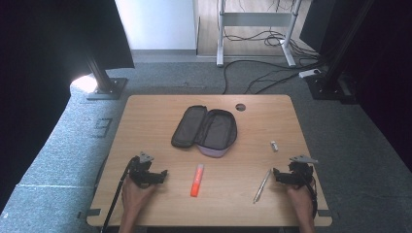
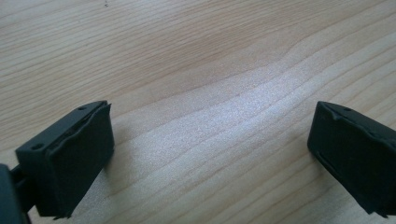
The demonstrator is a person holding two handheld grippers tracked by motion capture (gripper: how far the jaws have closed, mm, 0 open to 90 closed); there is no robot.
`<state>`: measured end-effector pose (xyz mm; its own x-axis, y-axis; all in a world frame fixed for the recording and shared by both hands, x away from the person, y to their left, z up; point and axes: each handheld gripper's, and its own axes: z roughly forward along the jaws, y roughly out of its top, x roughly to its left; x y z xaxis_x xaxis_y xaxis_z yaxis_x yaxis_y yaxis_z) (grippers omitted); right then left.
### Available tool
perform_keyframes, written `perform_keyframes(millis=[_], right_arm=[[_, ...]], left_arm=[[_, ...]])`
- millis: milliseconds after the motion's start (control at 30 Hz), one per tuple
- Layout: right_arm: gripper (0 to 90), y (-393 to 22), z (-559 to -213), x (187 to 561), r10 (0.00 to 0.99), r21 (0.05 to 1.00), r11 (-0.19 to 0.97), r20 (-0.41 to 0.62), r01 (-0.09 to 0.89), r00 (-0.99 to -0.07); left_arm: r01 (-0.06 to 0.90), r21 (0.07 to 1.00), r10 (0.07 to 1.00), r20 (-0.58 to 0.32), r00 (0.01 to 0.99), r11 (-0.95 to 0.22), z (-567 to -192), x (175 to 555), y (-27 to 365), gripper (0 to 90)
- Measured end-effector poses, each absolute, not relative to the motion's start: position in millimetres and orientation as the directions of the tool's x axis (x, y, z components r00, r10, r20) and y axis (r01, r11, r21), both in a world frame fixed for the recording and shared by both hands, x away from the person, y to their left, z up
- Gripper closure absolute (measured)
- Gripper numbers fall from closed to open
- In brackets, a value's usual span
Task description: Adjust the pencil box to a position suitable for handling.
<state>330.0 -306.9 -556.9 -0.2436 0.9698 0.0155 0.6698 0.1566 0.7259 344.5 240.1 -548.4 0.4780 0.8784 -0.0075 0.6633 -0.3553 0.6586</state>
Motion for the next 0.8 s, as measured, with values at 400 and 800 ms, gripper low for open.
perform_keyframes(millis=[400, 800], right_arm=[[4.2, -306.3, -556.9, 331.1, 0.966, 0.727, 0.167, 0.014, 0.667, -0.257], [4.4, -305.8, -557.0, 331.1, 0.963, 0.727, 0.176, 0.014, 0.664, -0.27]], left_arm=[[0.66, 0.661, 0.876, -0.008, 0.482, -0.357, -548.3, 346.2, 240.2, 0.1], [0.635, 0.659, 0.853, 0.018, 0.522, -0.402, -542.0, 345.2, 233.5, 4.7]])
